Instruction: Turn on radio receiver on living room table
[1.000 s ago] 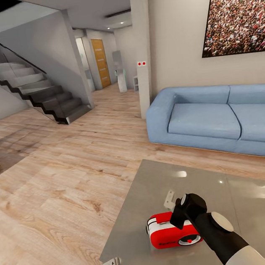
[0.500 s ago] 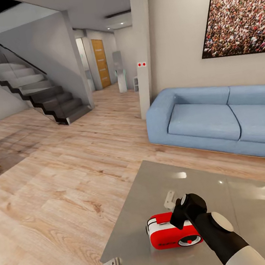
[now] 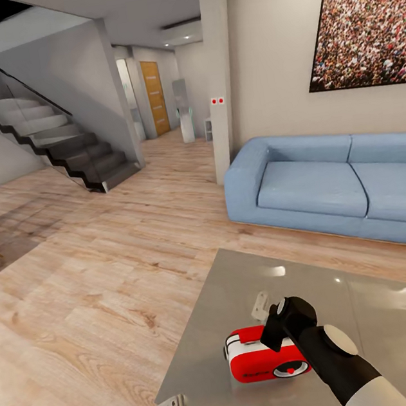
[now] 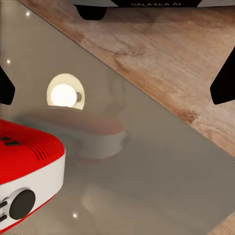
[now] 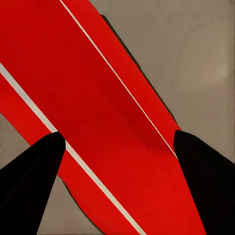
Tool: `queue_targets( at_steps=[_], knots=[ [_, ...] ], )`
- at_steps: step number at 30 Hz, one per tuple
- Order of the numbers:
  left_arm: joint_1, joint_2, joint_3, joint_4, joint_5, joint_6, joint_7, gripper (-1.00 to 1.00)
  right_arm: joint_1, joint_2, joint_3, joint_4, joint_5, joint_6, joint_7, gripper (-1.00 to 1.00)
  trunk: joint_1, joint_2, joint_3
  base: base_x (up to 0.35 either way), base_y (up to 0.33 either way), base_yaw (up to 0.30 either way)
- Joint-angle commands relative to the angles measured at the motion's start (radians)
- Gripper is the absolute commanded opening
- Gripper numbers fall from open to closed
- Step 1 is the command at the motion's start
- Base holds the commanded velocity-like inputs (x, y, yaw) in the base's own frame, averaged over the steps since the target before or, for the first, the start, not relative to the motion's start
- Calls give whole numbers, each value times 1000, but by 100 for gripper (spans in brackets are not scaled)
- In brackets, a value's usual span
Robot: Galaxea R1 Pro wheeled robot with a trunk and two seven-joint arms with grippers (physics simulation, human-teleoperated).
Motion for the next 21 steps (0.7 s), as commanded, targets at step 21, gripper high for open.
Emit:
queue_targets(
  at_steps=[21],
  knots=[
    [0, -1, 0, 0, 0, 1, 0, 100, 0, 0, 0, 0, -1, -1, 0, -100, -81, 147, 66, 0, 0, 0]
  ],
)
